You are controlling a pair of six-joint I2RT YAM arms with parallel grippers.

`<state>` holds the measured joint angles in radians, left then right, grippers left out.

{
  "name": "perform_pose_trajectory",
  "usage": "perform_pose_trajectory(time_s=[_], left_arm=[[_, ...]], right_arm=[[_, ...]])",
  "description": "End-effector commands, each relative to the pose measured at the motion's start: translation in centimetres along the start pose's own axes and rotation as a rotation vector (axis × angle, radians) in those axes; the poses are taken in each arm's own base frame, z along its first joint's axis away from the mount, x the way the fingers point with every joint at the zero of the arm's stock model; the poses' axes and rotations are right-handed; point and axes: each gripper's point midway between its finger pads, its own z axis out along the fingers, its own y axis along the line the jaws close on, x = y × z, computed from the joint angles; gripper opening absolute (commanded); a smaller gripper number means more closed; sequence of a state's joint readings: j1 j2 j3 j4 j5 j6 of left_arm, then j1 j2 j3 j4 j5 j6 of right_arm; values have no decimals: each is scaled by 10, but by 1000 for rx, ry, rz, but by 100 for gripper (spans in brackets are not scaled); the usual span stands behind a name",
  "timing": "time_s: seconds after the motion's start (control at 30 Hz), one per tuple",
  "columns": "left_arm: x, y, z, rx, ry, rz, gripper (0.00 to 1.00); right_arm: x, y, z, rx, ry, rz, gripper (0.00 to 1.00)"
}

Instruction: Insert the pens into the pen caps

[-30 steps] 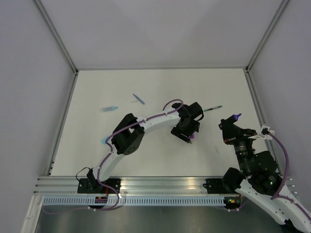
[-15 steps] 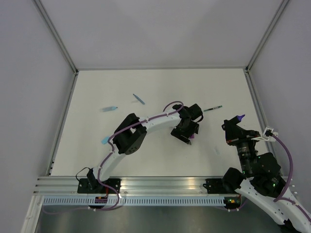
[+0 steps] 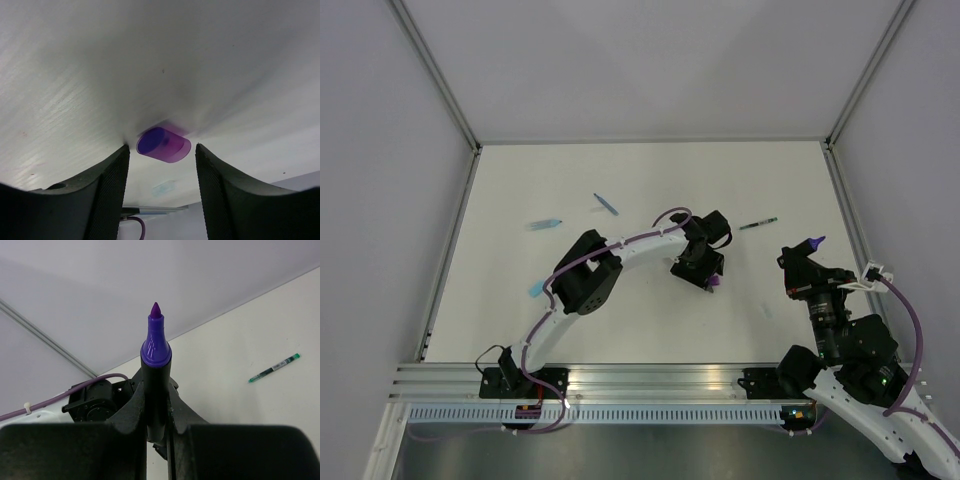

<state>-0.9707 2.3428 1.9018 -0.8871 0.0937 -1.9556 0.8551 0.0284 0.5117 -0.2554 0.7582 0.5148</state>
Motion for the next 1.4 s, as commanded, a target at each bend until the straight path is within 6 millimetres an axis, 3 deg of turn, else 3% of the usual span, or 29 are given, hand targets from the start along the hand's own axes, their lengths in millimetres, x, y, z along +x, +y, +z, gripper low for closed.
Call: perform_pose_trajectory(time_s=[0.0,0.4,0.77,0.97,1.2,1.33,1.37], left_arm=[[0,-6,15,-25,14,-212,59],[-31,9,12,-59,-56,-230,54],[-31,6,18,-52,-46,-220,50],[-36,3,14,-39,-63,-217,45],[-42,-4,9,-11,-68,-183,29],[-44,-4,9,-6,-73,-153,31],[-46,-5,8,-1,-78,-143,38]], right_arm=[[-18,1,-4,2,-39,12,0],[-16,4,-4,-16,-33,22,0],[-17,4,-4,-15,-34,22,0],[-17,4,-4,-15,-34,22,0],[-17,4,-4,-15,-34,22,0],[-15,4,-3,-15,-33,21,0],[-15,4,-3,-16,-32,23,0]])
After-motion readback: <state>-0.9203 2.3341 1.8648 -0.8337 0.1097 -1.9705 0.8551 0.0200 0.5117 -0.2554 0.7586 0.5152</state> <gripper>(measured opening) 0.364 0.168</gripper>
